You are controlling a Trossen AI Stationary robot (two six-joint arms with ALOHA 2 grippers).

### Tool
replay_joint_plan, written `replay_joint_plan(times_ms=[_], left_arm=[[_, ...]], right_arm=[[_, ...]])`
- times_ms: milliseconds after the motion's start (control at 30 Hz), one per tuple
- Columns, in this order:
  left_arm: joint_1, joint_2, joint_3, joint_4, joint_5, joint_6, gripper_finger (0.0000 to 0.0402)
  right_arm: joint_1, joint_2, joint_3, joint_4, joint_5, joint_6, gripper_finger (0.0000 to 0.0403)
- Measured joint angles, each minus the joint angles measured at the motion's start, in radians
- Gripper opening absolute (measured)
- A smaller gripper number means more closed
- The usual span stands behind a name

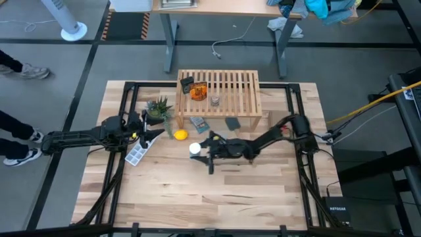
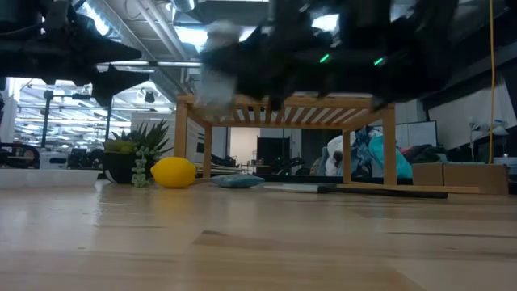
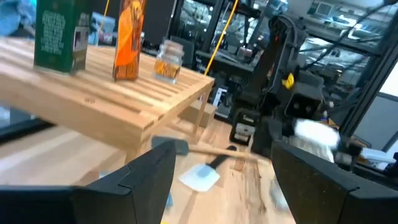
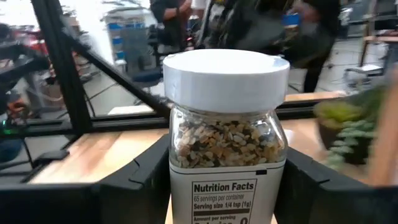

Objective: Shelf spices
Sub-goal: Remove the white seasoning bottle from the shelf

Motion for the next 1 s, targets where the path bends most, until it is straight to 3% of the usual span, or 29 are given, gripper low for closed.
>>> replay_joint_plan(times_ms=[233,533,1000], left_arm=[[0.0,0.0,0.0,-0.015,0.0,-0.017,0.0258],[0.0,0.0,0.0,-0.01,0.003,0.007,0.0258],[0.0,0.0,0.0,-0.009,0.003,0.014,0.0258]], right_arm=[[-0.029,0.123,0.183,-0.049,-0.06,-0.027,0.0206],[-0.075,0.131,0.247,-0.27,-0.045,-0.065,0.0207],[-0.085,0.293,0.248,-0.058,-0.016,-0.026,0.0207]])
